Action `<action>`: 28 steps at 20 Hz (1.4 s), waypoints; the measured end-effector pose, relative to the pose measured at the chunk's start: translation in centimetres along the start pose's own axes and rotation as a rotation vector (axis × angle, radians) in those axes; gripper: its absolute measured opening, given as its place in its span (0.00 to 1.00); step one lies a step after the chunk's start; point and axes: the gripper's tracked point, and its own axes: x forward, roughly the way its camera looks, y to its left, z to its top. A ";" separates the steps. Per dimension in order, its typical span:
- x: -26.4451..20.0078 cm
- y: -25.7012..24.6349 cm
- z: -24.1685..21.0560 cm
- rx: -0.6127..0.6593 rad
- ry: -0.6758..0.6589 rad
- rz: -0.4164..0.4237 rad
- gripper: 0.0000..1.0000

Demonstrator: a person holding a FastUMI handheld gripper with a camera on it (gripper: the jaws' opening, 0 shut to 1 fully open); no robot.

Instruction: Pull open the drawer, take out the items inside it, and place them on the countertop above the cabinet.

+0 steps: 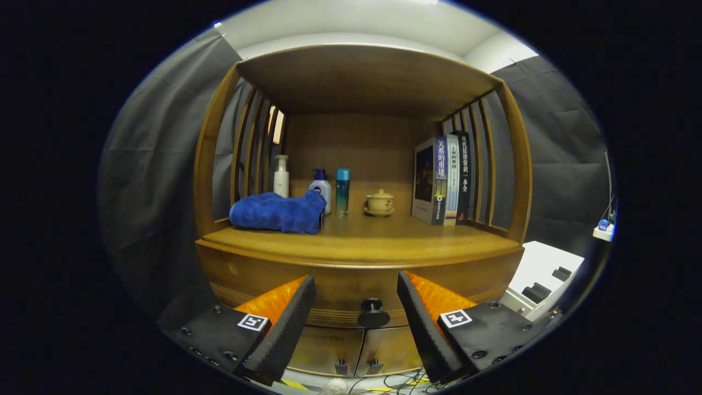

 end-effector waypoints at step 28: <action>3.6 -2.9 -6.3 0.135 0.071 0.032 0.45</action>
